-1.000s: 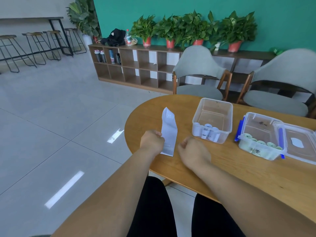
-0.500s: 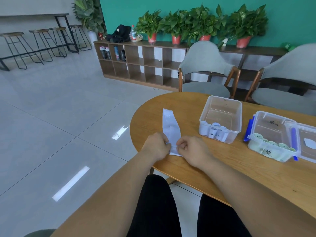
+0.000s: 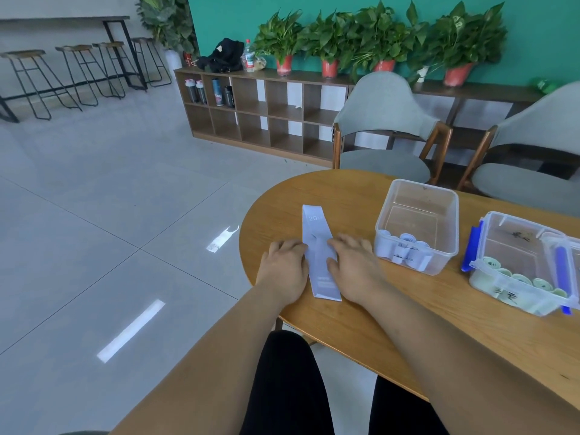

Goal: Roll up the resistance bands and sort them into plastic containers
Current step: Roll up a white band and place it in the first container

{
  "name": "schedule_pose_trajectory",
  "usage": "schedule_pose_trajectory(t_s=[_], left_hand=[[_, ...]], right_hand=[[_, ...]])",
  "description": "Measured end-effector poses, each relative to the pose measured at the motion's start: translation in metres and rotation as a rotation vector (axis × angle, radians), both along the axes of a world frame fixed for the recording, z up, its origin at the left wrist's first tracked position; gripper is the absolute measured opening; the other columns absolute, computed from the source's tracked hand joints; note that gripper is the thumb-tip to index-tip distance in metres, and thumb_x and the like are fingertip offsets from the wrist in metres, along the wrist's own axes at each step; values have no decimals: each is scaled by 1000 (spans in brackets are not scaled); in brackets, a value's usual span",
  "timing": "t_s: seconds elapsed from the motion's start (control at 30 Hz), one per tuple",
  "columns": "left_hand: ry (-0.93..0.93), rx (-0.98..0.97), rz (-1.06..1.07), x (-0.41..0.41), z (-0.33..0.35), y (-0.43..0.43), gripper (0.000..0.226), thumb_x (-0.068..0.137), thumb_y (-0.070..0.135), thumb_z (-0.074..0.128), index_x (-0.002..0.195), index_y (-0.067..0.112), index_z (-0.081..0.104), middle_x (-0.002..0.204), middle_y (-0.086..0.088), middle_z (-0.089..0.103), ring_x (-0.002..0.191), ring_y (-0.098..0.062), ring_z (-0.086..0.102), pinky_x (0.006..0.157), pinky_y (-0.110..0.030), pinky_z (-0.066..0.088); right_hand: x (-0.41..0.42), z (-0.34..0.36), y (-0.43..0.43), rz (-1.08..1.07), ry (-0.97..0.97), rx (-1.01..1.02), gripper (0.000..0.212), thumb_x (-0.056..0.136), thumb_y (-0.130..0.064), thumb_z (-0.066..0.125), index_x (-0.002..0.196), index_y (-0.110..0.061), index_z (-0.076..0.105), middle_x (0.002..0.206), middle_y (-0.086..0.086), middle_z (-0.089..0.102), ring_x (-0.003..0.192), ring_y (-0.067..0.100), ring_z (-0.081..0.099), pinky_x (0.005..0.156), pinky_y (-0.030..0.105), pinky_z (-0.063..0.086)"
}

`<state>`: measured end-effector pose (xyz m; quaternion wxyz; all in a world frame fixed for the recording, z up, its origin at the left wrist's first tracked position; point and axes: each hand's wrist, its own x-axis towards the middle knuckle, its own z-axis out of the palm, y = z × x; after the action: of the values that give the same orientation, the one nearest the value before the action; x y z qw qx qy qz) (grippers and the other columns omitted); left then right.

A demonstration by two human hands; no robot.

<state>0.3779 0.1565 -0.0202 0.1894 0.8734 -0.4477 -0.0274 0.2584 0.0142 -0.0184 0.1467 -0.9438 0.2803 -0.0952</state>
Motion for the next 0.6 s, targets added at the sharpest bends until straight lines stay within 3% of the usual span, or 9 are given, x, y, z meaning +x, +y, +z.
schedule_pose_trajectory(t_s=[0.17, 0.37, 0.53, 0.6], left_hand=[[-64, -27, -9, 5, -20, 3, 43, 109, 38, 43, 149, 29, 54, 158, 12, 44, 145, -22, 32, 114, -40, 33], [-102, -63, 20, 4, -28, 0, 43, 109, 38, 37, 147, 31, 55, 156, 15, 46, 143, -20, 35, 113, -39, 34], [-112, -94, 20, 4, -29, 2, 54, 106, 42, 22, 148, 30, 53, 152, 15, 53, 139, -18, 40, 111, -38, 36], [-114, -104, 17, 3, -28, 2, 58, 104, 44, 17, 145, 31, 55, 151, 15, 53, 138, -17, 40, 111, -38, 36]], right_hand=[[15, -9, 1, 109, 101, 9, 51, 108, -39, 43, 158, -34, 40, 171, -9, 22, 158, 24, 10, 125, 45, 24], [24, -17, -3, -26, 8, -78, 53, 108, -40, 41, 158, -23, 40, 169, -2, 27, 155, 23, 19, 124, 43, 26], [29, -18, -6, 74, 51, -83, 47, 110, -40, 37, 156, -33, 44, 169, -4, 28, 158, 23, 16, 127, 43, 17], [30, -19, -4, 43, 19, -93, 46, 109, -37, 38, 155, -33, 45, 167, -1, 31, 154, 25, 23, 125, 45, 23]])
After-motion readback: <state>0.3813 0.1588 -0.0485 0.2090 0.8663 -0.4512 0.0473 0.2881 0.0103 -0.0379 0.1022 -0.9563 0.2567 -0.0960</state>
